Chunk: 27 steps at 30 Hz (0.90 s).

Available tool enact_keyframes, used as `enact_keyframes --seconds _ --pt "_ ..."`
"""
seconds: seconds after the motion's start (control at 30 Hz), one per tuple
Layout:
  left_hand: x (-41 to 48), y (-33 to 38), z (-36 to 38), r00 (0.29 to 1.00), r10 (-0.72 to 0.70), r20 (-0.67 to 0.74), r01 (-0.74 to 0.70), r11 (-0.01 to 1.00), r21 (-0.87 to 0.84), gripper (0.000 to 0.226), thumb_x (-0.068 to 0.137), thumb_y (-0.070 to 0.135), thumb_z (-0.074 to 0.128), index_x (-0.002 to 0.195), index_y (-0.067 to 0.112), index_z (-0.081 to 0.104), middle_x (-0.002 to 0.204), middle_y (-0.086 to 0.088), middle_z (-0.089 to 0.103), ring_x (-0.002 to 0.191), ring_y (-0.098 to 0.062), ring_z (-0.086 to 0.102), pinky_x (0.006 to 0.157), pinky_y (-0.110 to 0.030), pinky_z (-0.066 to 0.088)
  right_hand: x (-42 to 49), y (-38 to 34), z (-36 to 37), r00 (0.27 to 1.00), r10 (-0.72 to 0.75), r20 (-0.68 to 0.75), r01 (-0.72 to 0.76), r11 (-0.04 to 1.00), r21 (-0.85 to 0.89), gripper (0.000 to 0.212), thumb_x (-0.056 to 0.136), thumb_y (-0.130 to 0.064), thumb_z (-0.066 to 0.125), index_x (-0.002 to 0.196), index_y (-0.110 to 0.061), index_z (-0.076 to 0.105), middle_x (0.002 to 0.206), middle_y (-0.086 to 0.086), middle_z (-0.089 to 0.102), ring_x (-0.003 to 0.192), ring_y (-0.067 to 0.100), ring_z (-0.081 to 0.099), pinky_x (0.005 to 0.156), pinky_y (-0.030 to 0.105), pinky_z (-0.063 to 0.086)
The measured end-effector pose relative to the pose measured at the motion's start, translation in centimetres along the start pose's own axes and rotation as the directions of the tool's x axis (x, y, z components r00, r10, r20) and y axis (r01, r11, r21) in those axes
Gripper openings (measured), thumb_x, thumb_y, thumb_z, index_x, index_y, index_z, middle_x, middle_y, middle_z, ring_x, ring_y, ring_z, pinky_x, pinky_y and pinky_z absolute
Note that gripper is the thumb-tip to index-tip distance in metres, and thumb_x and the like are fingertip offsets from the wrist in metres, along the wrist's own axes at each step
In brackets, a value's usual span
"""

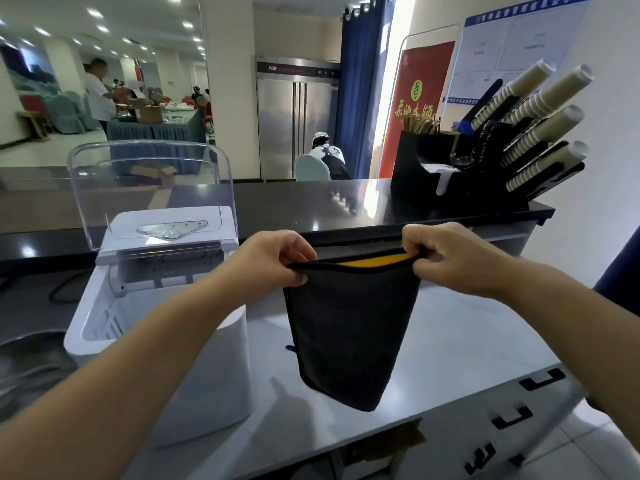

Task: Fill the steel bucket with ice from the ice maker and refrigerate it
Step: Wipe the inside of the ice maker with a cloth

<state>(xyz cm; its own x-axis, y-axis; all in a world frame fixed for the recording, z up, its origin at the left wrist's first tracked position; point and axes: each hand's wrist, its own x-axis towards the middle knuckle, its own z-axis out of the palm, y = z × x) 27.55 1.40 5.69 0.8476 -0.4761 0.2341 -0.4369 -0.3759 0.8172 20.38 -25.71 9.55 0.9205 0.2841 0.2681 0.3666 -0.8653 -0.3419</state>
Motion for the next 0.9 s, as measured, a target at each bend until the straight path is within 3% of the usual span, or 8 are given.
enact_keyframes --seconds 0.1,0.2,0.33,0.47,0.57,0.63,0.8,0.9 --pt "0.6 0.5 -0.8 1.0 0.004 0.03 -0.002 0.998 -0.063 0.029 0.071 -0.009 0.072 0.082 0.018 0.07 0.075 0.002 0.071 0.07 -0.008 0.063 0.073 -0.022 0.054 0.6 0.8 0.2 0.996 0.036 -0.085 -0.023 0.988 0.154 0.021 0.079 0.001 0.063 0.072 -0.013 0.049 0.062 0.003 0.049 0.053 0.006 0.04 0.052 0.018 0.039" --pt "1.6 0.4 -1.0 1.0 -0.007 0.005 0.007 0.997 -0.083 0.025 0.072 -0.004 0.073 0.078 0.019 0.07 0.07 0.004 0.069 0.066 -0.006 0.061 0.065 -0.017 0.051 1.8 1.9 1.1 0.979 0.119 -0.163 -0.069 0.957 0.283 0.018 0.081 0.002 0.065 0.077 -0.009 0.051 0.066 0.007 0.052 0.057 0.011 0.045 0.056 0.024 0.041" --pt "3.3 -1.4 0.1 0.995 -0.088 -0.044 0.09 0.995 0.04 0.019 0.078 0.002 0.07 0.084 0.02 0.069 0.079 -0.002 0.07 0.071 -0.012 0.06 0.068 -0.023 0.05 3.7 3.6 3.7 0.953 0.245 -0.178 -0.176 0.926 0.334 0.02 0.082 0.0 0.065 0.091 -0.015 0.055 0.079 0.001 0.067 0.07 0.012 0.061 0.066 0.018 0.048" --pt "5.2 -3.3 1.7 0.978 -0.149 -0.148 0.163 0.983 0.083 0.016 0.082 0.001 0.064 0.085 0.017 0.065 0.072 0.0 0.062 0.06 -0.009 0.053 0.052 -0.012 0.041 5.7 5.2 5.8 0.922 0.341 -0.184 -0.249 0.885 0.392 0.017 0.084 0.0 0.065 0.094 -0.013 0.065 0.078 -0.001 0.067 0.066 0.008 0.062 0.055 0.011 0.047" --pt "6.4 -3.3 2.3 0.953 -0.13 -0.273 0.145 0.989 0.036 0.02 0.082 0.0 0.063 0.076 0.02 0.061 0.062 0.006 0.057 0.047 0.0 0.049 0.042 -0.007 0.035 6.7 6.1 6.0 0.889 0.419 -0.186 -0.236 0.766 0.598 0.014 0.084 0.006 0.063 0.088 -0.007 0.066 0.072 0.005 0.067 0.056 0.007 0.064 0.056 0.019 0.054" --pt "6.4 -3.1 2.5 0.948 -0.114 -0.297 0.113 0.993 -0.021 0.026 0.082 0.0 0.064 0.072 0.024 0.059 0.059 0.008 0.057 0.043 0.005 0.049 0.042 -0.008 0.036 6.7 6.7 5.5 0.883 0.438 -0.172 -0.201 0.681 0.704 0.015 0.082 0.007 0.065 0.085 -0.008 0.067 0.069 0.002 0.066 0.055 0.002 0.062 0.055 0.014 0.052" --pt "3.8 -3.2 4.2 0.976 -0.168 -0.14 0.171 0.985 0.008 0.03 0.082 -0.002 0.059 0.072 0.026 0.058 0.059 0.013 0.058 0.057 -0.003 0.053 0.049 -0.01 0.039 3.6 9.0 5.9 0.932 0.345 0.107 -0.303 0.586 0.751 0.02 0.08 0.004 0.067 0.077 -0.016 0.07 0.069 -0.004 0.069 0.068 0.004 0.063 0.069 0.013 0.047" --pt "0.5 -5.6 6.5 0.956 -0.288 0.061 0.285 0.957 0.063 0.035 0.08 -0.006 0.055 0.071 0.027 0.056 0.067 0.003 0.059 0.061 -0.013 0.055 0.051 -0.02 0.047 0.4 10.8 8.2 0.878 0.26 0.401 -0.477 0.536 0.697 0.023 0.081 0.005 0.064 0.076 -0.016 0.073 0.079 0.005 0.071 0.079 0.015 0.066 0.078 0.023 0.051"
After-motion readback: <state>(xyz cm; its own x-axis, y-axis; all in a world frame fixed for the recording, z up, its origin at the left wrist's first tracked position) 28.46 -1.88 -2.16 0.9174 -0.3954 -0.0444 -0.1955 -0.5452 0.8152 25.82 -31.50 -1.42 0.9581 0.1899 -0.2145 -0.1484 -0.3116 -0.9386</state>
